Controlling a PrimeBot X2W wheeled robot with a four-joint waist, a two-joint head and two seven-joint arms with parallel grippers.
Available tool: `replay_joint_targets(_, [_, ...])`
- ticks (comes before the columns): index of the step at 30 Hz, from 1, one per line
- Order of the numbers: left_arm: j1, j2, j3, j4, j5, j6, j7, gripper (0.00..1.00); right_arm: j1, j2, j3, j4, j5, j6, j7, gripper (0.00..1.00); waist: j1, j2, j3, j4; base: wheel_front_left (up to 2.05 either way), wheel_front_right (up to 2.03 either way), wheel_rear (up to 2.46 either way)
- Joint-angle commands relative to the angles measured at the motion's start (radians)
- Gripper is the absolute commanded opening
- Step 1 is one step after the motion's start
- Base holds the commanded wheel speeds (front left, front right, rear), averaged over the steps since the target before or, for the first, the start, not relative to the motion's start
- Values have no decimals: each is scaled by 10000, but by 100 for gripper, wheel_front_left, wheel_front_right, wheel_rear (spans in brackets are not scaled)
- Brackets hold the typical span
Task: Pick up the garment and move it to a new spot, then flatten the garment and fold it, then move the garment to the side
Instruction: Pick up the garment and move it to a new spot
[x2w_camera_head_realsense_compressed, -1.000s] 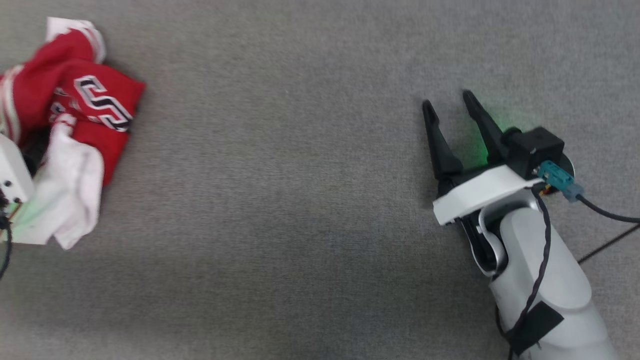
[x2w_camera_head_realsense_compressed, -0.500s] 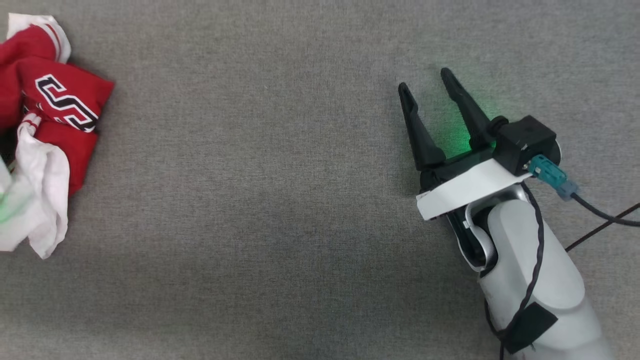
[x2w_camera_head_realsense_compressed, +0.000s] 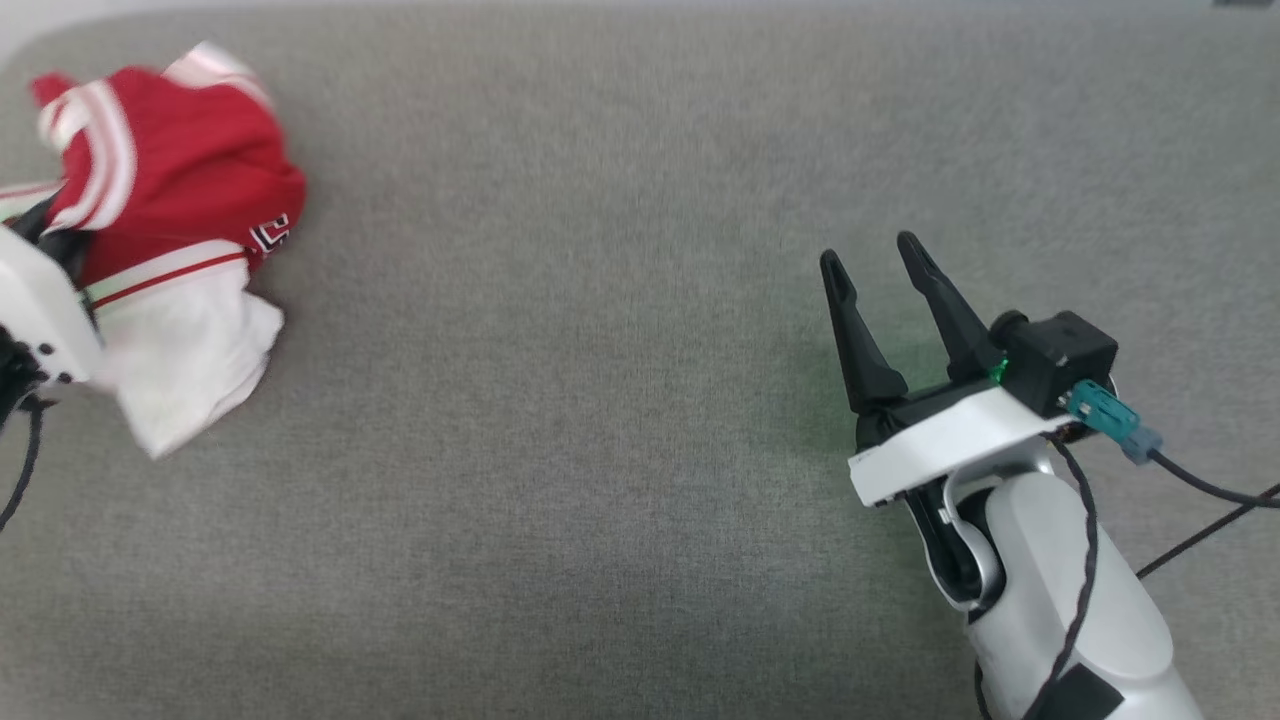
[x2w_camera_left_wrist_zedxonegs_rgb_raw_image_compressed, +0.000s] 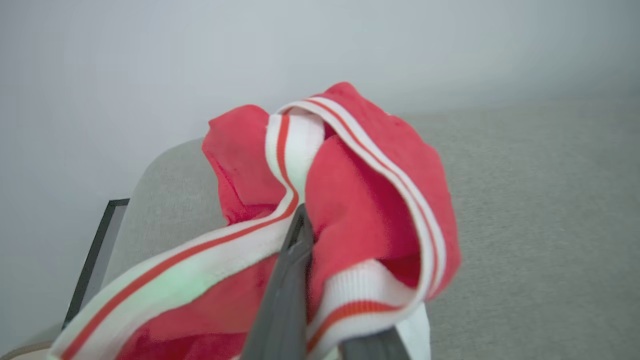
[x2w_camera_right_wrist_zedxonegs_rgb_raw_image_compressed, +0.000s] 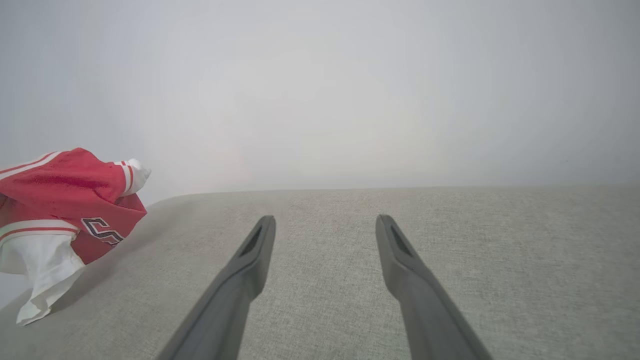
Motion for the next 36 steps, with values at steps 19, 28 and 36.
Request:
replay_joint_targets(19, [-1781,-946,-2679,-6351,-1753,-11,1782,0,977,-2,-965,-626,1251,1,-6,100,0,0,-340,-2019,0,0,0])
replay_joint_targets(28, [-2792,-2647,-4214,-3835,-1764,-2,2348,0,628,0,-943,-1038,2118,1,-6,100,0,0,849,-3880,0,0,0])
replay_joint_targets(36, [-3013,-2664,-4660,-1606,-1214,-2,2721,0,789,4,-974,-1169,2696,1,-6,100,0,0,1362,-4821,0,0,0])
